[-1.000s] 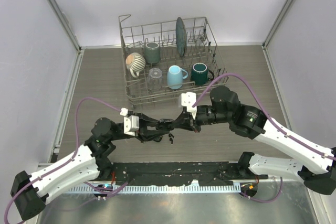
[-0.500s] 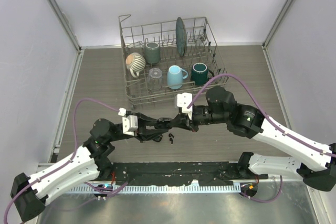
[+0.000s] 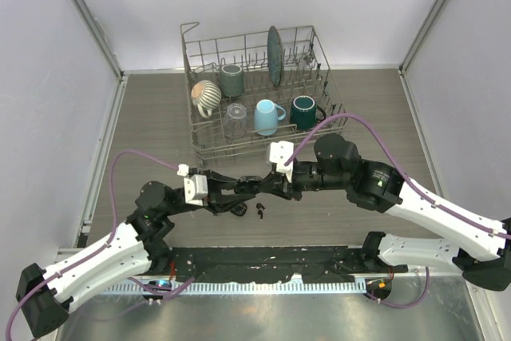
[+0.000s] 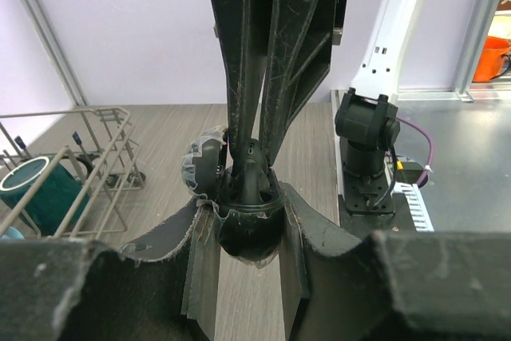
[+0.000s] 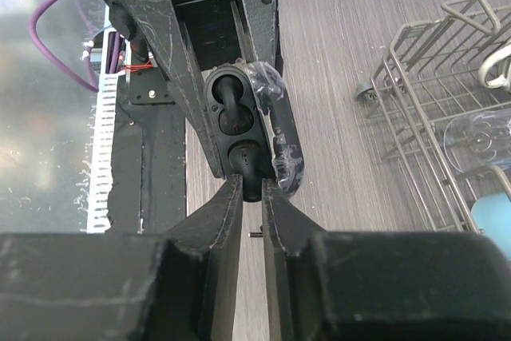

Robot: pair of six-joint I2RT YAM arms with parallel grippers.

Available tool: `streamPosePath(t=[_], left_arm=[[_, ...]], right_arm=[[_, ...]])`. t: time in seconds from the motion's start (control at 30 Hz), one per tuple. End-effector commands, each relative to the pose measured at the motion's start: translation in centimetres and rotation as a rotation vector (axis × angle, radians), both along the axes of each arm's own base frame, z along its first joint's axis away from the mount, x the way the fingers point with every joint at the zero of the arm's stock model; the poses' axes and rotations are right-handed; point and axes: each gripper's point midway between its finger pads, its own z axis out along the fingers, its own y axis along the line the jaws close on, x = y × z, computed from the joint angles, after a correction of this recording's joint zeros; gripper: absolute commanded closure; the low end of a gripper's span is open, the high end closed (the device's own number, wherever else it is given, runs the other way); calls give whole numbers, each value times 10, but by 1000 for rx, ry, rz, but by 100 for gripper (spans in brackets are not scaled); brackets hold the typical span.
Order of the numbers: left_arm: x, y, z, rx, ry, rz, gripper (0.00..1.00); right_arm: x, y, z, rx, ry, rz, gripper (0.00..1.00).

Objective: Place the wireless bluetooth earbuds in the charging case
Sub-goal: Place the earbud in the charging case, then close the charging case.

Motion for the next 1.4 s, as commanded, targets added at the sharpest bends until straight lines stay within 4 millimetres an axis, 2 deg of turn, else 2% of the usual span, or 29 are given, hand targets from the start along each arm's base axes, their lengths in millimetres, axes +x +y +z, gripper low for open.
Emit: streamPosePath(t=[0.0,0.2,0.3,0.5,0.6,0.63,0.73,0.87,1.07,1.2,1.23,1.37], left_arm=[[-8,7,41,-118,-118,-5,100],[-8,7,41,-117,-118,-4,100],[-7,7,40,-116,-117,-3,100],[8,8,30,-86,-78,75,100],[17,9,22,-74,-53,124,100],[19,10,21,-75,-51,137,100],[23,11,17,-74,-46,157,100],[26,11,13,-65,-39,170,100],[27,10,12,-60,-31,170,100],[29,11,10,-60,-24,185,100],[31,11,10,-60,-21,192,100],[37,14,9,-61,-7,230,100]], right_arm=[[7,-4,4,14,-20,-50,77],[11,-3,8,35,-32,-70,75],[11,-3,11,50,-33,-75,68],[14,-15,36,151,-53,-145,58],[21,-24,51,232,-39,-236,44],[33,-30,58,262,-51,-317,41],[51,-37,62,302,-31,-446,39],[73,-41,61,346,23,-601,38],[91,-27,44,387,159,-716,38],[90,-15,30,402,220,-694,38],[87,-11,31,418,228,-673,38],[66,5,18,377,282,-533,38]])
